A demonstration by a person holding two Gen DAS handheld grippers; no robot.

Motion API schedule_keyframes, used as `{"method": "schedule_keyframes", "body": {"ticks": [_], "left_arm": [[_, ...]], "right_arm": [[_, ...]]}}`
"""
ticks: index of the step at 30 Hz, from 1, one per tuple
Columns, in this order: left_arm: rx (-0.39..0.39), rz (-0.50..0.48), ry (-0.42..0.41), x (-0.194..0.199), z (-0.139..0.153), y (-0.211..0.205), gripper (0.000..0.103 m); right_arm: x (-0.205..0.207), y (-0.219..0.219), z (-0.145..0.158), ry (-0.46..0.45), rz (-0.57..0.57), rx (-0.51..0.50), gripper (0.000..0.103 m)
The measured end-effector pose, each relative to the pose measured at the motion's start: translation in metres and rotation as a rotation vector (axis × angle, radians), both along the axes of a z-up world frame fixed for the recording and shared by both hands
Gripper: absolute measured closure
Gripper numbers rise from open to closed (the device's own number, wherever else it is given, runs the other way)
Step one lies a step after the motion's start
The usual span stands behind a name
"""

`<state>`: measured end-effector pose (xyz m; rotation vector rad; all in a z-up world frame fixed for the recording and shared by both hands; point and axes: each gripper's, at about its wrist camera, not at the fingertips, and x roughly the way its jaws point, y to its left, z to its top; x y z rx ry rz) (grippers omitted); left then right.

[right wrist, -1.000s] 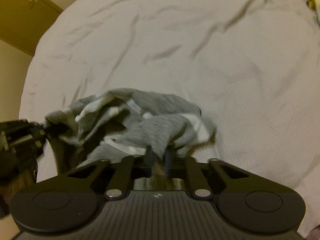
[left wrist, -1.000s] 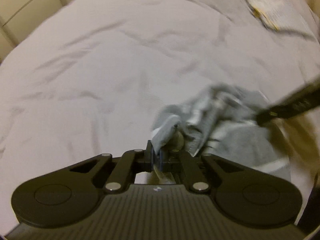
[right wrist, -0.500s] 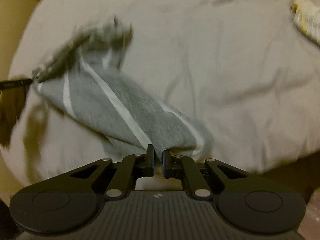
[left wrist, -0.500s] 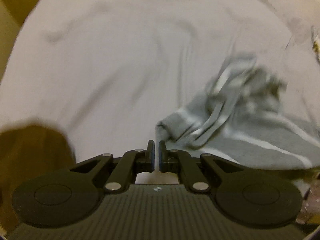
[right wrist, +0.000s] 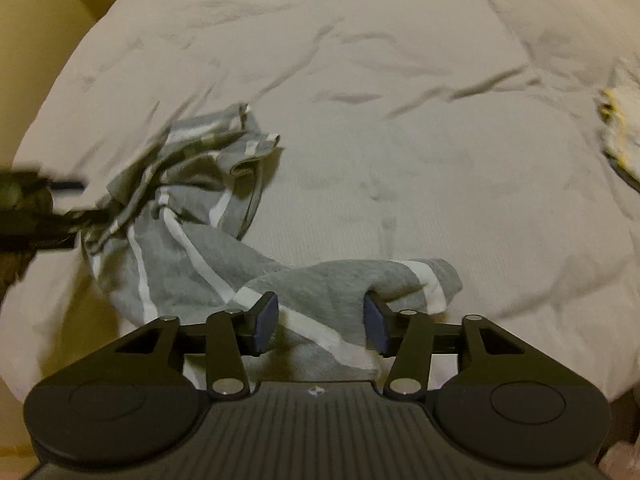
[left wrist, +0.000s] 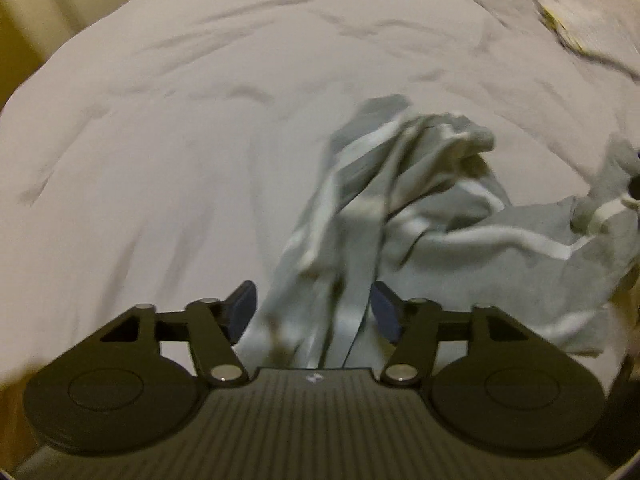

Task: Fold clothes

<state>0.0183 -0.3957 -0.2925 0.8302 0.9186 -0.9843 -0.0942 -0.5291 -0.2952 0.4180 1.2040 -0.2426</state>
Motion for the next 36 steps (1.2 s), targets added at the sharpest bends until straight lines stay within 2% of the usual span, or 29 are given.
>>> {"method": "schedule_keyframes", "body": {"ticks": [1, 2, 3, 4, 5, 6, 7, 10, 13, 16, 19, 21, 23, 24, 26, 28, 29, 30, 31, 32, 34, 36], "left_arm": [[0.027, -0.021, 0.011, 0.001, -0.011, -0.014, 0.050], [0.059, -0.026, 0.054, 0.006, -0.024, -0.027, 0.075], [0.063, -0.020, 0.078, 0.012, -0.028, -0.035, 0.087], [0.053, -0.013, 0.090, 0.017, -0.027, -0.041, 0.095], [0.044, -0.005, 0.103, 0.023, -0.026, -0.047, 0.096], [0.009, 0.008, 0.109, 0.029, -0.019, -0.049, 0.096], [-0.034, 0.032, 0.108, 0.036, -0.008, -0.049, 0.097], [-0.187, 0.163, 0.094, 0.067, 0.035, -0.036, 0.097], [-0.287, 0.270, 0.060, 0.086, 0.074, -0.005, 0.097], [-0.227, 0.317, 0.025, 0.088, 0.075, 0.026, 0.097], [-0.093, 0.385, 0.059, 0.081, 0.048, 0.054, 0.096], [-0.002, 0.415, 0.084, 0.066, 0.029, 0.069, 0.095], [0.028, 0.422, 0.093, 0.048, 0.020, 0.077, 0.091], [0.029, 0.417, 0.093, 0.041, 0.019, 0.078, 0.086], [0.010, 0.390, 0.083, 0.032, 0.020, 0.075, 0.071], [-0.019, 0.342, 0.062, 0.022, 0.021, 0.065, 0.069], [-0.037, 0.314, 0.055, 0.019, 0.020, 0.057, 0.065], [-0.054, 0.288, 0.056, 0.017, 0.020, 0.050, 0.062], [-0.070, 0.263, 0.059, 0.017, 0.020, 0.044, 0.059], [-0.087, 0.230, 0.067, 0.014, 0.017, 0.032, 0.057], [-0.100, 0.147, 0.079, 0.009, 0.009, 0.007, 0.052], [-0.077, 0.030, 0.066, 0.001, -0.005, -0.017, 0.050]], "right_arm": [[0.003, 0.001, -0.007, 0.012, 0.015, 0.000, 0.051], [0.006, 0.002, -0.015, 0.024, 0.029, 0.001, 0.051], [0.006, 0.002, -0.021, 0.035, 0.039, 0.005, 0.051], [0.005, 0.003, -0.028, 0.049, 0.051, 0.010, 0.064], [0.003, 0.004, -0.032, 0.058, 0.064, 0.023, 0.087], [-0.001, 0.004, -0.033, 0.060, 0.066, 0.031, 0.094], [-0.005, 0.004, -0.030, 0.054, 0.067, 0.040, 0.097], [-0.025, 0.003, -0.005, 0.011, 0.057, 0.024, 0.098], [-0.049, -0.001, 0.028, -0.035, 0.010, 0.040, 0.099], [-0.068, 0.010, 0.035, 0.000, 0.034, 0.100, 0.099], [-0.076, 0.036, 0.014, 0.117, 0.171, 0.162, 0.099], [-0.077, 0.053, 0.002, 0.191, 0.254, 0.150, 0.100], [-0.077, 0.061, -0.001, 0.216, 0.280, 0.138, 0.099], [-0.075, 0.059, 0.002, 0.203, 0.260, 0.131, 0.097], [-0.070, 0.052, 0.010, 0.163, 0.216, 0.106, 0.088], [-0.062, 0.044, 0.020, 0.105, 0.175, 0.072, 0.085], [-0.053, 0.040, 0.023, 0.076, 0.160, 0.062, 0.079], [-0.046, 0.037, 0.024, 0.056, 0.312, 0.046, 0.075], [-0.036, 0.038, 0.024, 0.035, 0.319, 0.042, 0.065], [-0.027, 0.041, 0.020, 0.015, 0.328, 0.050, 0.060], [-0.008, 0.050, 0.007, -0.014, 0.364, 0.073, 0.057], [0.006, 0.063, -0.013, -0.010, 0.421, 0.095, 0.055]]}}
